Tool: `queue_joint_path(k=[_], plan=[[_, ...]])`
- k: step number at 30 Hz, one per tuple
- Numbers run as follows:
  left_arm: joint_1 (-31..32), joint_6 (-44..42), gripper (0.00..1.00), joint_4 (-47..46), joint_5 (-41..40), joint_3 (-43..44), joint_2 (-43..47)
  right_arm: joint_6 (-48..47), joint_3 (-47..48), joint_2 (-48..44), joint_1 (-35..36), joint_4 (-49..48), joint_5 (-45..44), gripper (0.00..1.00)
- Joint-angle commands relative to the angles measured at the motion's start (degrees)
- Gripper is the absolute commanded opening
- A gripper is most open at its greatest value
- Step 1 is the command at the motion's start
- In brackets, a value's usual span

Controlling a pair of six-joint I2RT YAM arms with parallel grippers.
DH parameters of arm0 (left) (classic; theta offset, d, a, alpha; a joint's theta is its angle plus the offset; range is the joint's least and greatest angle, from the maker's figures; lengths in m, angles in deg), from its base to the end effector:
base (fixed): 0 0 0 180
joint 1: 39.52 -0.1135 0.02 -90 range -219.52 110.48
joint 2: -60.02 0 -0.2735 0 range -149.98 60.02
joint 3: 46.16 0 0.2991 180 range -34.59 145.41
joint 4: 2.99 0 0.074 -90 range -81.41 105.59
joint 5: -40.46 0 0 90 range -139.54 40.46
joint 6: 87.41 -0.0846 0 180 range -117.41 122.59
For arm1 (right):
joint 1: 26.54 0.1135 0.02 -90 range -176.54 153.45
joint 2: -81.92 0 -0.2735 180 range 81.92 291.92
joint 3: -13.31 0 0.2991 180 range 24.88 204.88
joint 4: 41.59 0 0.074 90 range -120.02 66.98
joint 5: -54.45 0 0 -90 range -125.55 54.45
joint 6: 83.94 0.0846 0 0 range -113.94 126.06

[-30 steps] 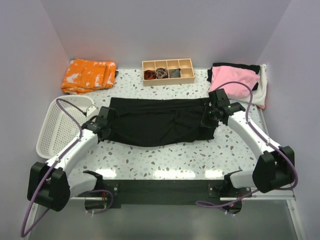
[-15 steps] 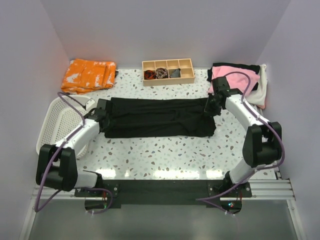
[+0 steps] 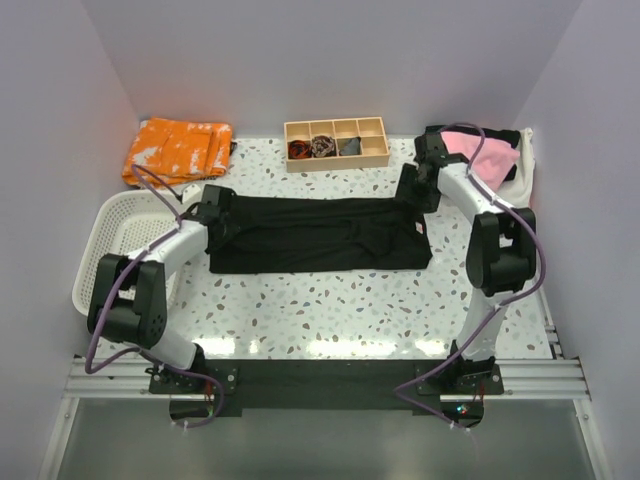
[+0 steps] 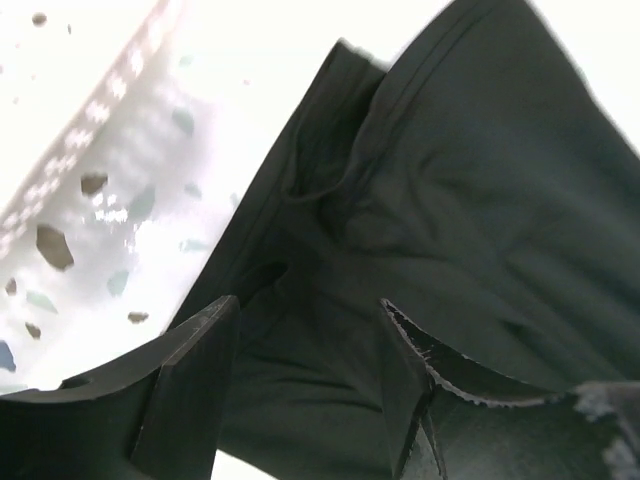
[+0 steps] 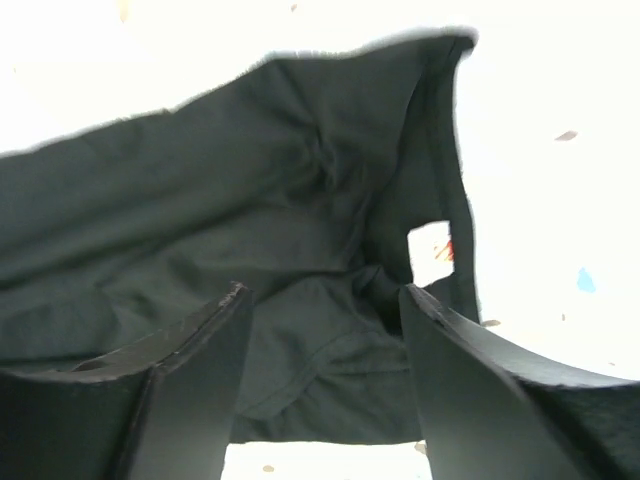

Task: Fold and stack the t-shirts
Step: Fold the other side of the tshirt into a rectangle, then rotate the tshirt 90 degrees

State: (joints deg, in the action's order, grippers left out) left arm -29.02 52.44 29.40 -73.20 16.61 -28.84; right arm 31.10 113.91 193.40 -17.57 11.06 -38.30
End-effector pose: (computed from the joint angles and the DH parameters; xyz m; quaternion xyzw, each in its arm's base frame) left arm 0.3625 -0.0327 0.1263 -0.3696 0.8682 0.0369 0.3290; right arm 0.4792 0.0715 0.1697 0.1415 0.9628 0.0446 0.2257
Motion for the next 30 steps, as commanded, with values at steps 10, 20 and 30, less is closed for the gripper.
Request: queue_joint_path(k=[10, 20, 30], plan=[[-0.39, -7.47, 0.61, -8.32, 4.84, 1.90, 4.84, -1.39, -9.03, -9.61, 3.59, -4.23, 13.72, 0.65], [-0.31, -14.50, 0.62, -19.40, 17.76, 8.81, -6.82, 0.36, -6.96, -8.04, 5.18, -3.82, 7.68, 0.64], [1.27, -16.54, 0.56, -13.00, 20.50, 19.12, -23.37, 1.41, -3.25, 0.92, 5.27, -2.50, 3.81, 0.65]])
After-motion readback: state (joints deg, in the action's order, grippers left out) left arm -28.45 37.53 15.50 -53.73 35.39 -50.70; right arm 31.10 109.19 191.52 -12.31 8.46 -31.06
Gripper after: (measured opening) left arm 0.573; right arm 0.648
